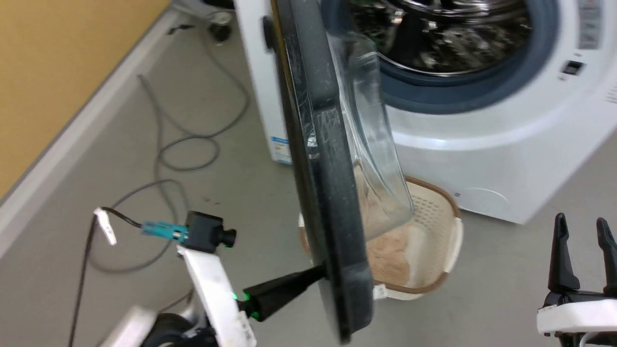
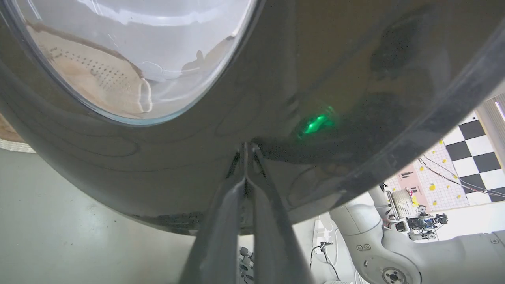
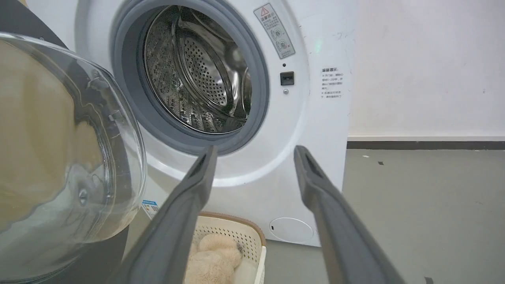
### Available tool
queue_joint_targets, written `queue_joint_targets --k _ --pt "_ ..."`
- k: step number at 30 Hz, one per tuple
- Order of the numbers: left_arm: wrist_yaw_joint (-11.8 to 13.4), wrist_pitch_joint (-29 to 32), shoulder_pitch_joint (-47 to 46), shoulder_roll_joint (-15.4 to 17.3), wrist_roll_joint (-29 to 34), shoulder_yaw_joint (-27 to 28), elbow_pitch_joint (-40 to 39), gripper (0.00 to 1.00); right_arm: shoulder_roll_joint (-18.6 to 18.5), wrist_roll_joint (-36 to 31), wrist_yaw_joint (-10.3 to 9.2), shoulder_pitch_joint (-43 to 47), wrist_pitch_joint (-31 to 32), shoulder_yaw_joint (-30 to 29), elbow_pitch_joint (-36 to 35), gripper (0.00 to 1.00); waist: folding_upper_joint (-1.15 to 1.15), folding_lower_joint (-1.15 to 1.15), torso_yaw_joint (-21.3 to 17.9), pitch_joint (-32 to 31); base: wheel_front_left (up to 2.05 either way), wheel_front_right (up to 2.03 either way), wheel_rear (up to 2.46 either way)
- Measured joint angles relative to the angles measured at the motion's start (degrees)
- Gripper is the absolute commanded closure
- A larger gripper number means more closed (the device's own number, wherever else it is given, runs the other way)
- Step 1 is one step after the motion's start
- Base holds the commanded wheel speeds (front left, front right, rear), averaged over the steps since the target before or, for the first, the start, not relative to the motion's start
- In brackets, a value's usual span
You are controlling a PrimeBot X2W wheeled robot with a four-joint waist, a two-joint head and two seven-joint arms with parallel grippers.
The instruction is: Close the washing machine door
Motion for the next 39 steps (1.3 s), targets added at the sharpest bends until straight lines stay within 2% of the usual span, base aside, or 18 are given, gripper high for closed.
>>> queue_joint_targets --k 7,21,30,35,36,37,38,39 --pt "0.0 -7.1 -3.0 -2.0 1.9 -5.0 4.6 1.0 0.0 -0.1 0.0 -0.2 0.0 0.1 0.0 0.0 0.0 0.0 -6.6 0.3 0.0 0.0 0.0" --pt "0.0 -22.6 -11.5 -7.0 1.1 -12.6 15.2 1.0 0.1 0.6 0.0 -2.4 0.0 1.3 -0.4 0.0 0.0 0.0 -19.1 2.6 0.0 0.0 0.0" --pt "0.0 -28.7 -16.0 -7.2 -1.8 -15.3 21.0 1.0 0.1 2.3 0.0 -2.7 0.0 3.0 -0.9 0.0 0.0 0.0 -26.0 4.2 0.0 0.0 0.0" --pt "0.0 -32.4 -16.7 -6.9 -2.6 -16.4 22.7 1.0 0.1 3.2 0.0 -2.7 0.0 3.7 -0.9 0.0 0.0 0.0 -27.7 4.2 0.0 0.0 0.0" --pt "0.0 -33.6 -16.8 -6.7 -2.5 -16.5 23.0 0.85 0.1 3.8 0.0 -2.7 0.0 4.2 -1.0 0.0 0.0 0.0 -27.7 4.0 0.0 0.0 0.0" --pt "0.0 -35.1 -16.9 -6.3 -1.8 -16.7 23.4 0.15 0.1 4.4 0.0 -2.7 0.0 4.7 -1.1 0.0 0.0 0.0 -27.6 3.8 0.0 0.0 0.0" --pt "0.0 -37.0 -17.2 -5.9 -0.1 -17.2 23.8 0.0 0.1 5.3 0.0 -2.6 0.0 5.2 -1.3 0.0 0.0 0.0 -27.5 3.6 0.0 0.0 0.0" --pt "0.0 -38.9 -17.6 -5.5 1.3 -17.6 24.0 0.0 0.1 5.6 0.0 -2.6 0.0 5.6 -1.5 0.0 0.0 0.0 -27.2 3.4 0.0 0.0 0.0"
